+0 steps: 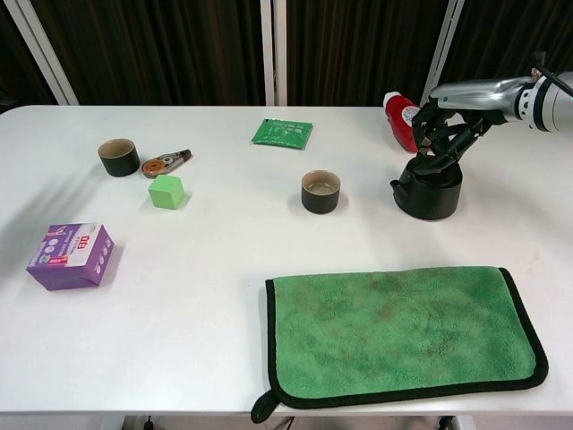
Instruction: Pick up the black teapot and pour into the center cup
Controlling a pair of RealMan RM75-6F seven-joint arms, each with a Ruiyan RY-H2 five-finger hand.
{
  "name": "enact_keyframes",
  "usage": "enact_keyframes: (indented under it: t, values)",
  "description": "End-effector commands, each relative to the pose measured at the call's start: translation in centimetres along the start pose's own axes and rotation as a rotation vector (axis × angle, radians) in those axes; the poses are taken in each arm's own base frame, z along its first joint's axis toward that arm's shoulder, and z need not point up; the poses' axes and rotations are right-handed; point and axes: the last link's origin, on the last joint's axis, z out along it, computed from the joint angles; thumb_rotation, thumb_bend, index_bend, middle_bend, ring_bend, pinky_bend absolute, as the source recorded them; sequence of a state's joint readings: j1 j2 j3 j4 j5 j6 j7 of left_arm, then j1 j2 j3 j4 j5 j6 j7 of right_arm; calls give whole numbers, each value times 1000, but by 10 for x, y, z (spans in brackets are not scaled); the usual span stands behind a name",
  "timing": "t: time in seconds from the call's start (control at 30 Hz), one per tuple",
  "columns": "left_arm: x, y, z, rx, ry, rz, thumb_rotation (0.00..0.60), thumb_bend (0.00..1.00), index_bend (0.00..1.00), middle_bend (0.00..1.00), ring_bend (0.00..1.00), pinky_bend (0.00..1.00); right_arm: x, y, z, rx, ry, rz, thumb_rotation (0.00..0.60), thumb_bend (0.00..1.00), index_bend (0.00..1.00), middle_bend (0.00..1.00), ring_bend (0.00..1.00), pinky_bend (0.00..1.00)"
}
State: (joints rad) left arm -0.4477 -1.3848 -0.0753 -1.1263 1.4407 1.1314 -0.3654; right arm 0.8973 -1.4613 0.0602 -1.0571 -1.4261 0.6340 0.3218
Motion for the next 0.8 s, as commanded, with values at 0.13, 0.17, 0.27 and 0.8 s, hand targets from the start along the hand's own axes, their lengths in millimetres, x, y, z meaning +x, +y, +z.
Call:
enact_keyframes:
  t: [0.13,0.17,0.27,0.8]
  values:
    - [1,1,0,-1,2,2,600,0,217,163,153,280,9,-3,-5,22,53,-14,355,95,234,315,191,35]
    - [1,0,0,0,2,2,600,0,217,163,153,281,12,-4,-8,32,70,-22,351,93,177,284,159,25]
    - [2,0,-1,1,5,4,600,0,217,163,153,281,23,-7,-19,59,123,-44,341,80,21,175,57,3]
    - [31,-9,-30,37,142,145,600,0,184,163,153,279,-36,35,-223,-406,459,-172,296,176,0,0,0,0]
